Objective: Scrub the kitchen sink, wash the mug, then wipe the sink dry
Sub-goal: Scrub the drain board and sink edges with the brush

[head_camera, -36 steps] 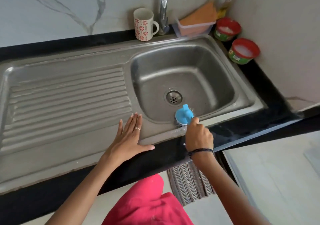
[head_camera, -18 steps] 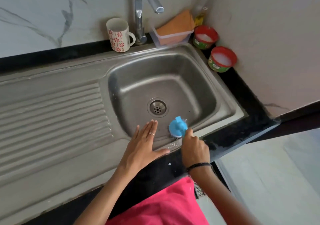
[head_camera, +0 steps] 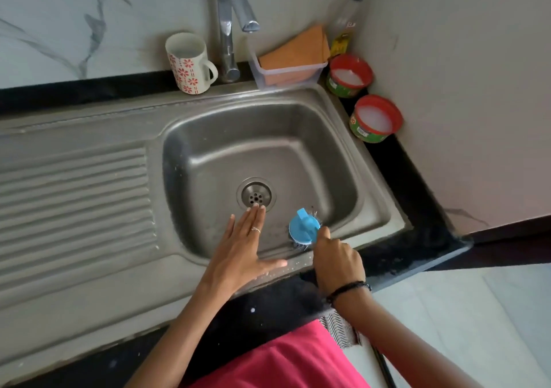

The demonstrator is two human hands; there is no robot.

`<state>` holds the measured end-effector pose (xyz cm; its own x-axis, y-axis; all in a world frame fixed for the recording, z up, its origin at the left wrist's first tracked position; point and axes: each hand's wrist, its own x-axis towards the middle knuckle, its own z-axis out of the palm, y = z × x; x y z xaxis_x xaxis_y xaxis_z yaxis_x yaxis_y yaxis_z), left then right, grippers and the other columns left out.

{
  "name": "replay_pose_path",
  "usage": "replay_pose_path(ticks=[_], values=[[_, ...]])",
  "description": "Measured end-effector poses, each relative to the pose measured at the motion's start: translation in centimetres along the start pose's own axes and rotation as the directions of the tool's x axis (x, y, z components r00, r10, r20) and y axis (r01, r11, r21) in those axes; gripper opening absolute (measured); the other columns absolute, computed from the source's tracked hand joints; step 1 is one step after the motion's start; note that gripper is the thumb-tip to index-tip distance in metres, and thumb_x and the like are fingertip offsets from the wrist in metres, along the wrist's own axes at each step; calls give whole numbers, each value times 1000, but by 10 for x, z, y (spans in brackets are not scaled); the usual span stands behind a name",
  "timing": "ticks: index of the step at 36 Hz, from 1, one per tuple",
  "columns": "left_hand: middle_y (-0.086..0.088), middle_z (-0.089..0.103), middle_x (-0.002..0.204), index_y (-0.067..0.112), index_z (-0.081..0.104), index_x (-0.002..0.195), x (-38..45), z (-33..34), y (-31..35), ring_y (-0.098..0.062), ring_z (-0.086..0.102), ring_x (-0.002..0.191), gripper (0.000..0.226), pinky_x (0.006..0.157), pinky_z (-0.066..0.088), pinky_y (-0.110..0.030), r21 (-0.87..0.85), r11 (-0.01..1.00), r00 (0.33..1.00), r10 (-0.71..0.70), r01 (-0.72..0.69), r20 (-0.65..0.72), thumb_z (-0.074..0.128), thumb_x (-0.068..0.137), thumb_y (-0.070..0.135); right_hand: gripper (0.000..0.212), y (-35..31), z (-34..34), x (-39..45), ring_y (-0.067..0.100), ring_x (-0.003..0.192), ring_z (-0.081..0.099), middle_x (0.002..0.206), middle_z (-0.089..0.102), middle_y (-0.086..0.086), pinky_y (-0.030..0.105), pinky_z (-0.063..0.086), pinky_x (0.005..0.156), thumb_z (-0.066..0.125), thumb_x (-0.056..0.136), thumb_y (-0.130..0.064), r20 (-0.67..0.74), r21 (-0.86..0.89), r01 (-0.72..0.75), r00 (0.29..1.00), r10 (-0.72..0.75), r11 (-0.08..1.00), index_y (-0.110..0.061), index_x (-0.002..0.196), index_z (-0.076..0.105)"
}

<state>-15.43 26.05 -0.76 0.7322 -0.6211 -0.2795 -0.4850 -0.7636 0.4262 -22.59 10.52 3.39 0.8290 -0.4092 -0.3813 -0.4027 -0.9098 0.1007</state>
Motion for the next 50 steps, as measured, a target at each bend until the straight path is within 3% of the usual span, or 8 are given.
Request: replay_pose_path(ticks=[10,21,29,34,40,43,47,50], values=[[3,-23,152,16,-21,145,29,5,39,-6,-24,135,114,112,-16,-29,16,992,992,-121,122,-40,31,68,81,31,99,-34,87,22,101,64,111,63,6,30,51,77,30,100,-15,-79,-159,57,994,-70,986,-6,128,40],[3,-20,153,15,-16,147,67,-3,76,-6,-23,136,103,110,-18,-27,-8,987,976,-159,160,-150,35,78,72,36,122,-56,127,37,96,62,104,64,15,36,44,71,42,98,-30,-212,256,218,963,-166,942,-10,126,36],[-1,-15,156,15,-17,146,113,-22,102,-13,-15,144,96,111,-18,-28,46,993,980,-103,112,-170,43,87,61,29,155,-86,162,39,91,60,99,66,20,35,40,67,56,91,-21,-372,633,264,928,-12,728,-4,115,52],[-3,-15,156,12,-13,147,150,-37,117,-15,-13,144,95,109,-19,-28,127,990,980,-43,69,-195,35,85,66,29,172,-104,182,25,75,56,85,60,9,20,24,56,56,91,-13,-501,697,339,861,91,632,-1,117,53],[-3,-19,155,12,-13,147,185,-48,131,-16,-17,143,92,109,-19,-29,171,985,973,10,30,-230,44,89,56,34,182,-108,200,30,66,56,72,58,8,30,35,54,50,88,-35,-560,703,367,814,156,609,-3,97,55],[0,-24,152,12,-13,148,197,-51,134,-12,-23,140,92,109,-20,-29,176,984,974,25,15,-223,43,90,56,34,187,-105,202,26,56,50,62,54,8,25,31,46,47,88,-42,-549,728,364,817,177,581,-9,85,53],[-2,-21,154,12,-13,147,205,-47,138,-15,-18,143,92,110,-18,-30,183,983,979,37,0,-202,44,90,55,44,194,-85,198,28,54,53,63,59,8,35,41,51,40,84,-50,-472,784,309,861,192,539,-9,76,55],[-4,-19,155,11,-13,147,205,-39,142,-16,-17,143,93,111,-17,-32,190,982,982,46,-11,-181,44,89,57,35,203,-60,192,25,59,45,61,47,3,31,30,52,53,92,-37,-409,823,259,888,210,505,-15,65,48]])
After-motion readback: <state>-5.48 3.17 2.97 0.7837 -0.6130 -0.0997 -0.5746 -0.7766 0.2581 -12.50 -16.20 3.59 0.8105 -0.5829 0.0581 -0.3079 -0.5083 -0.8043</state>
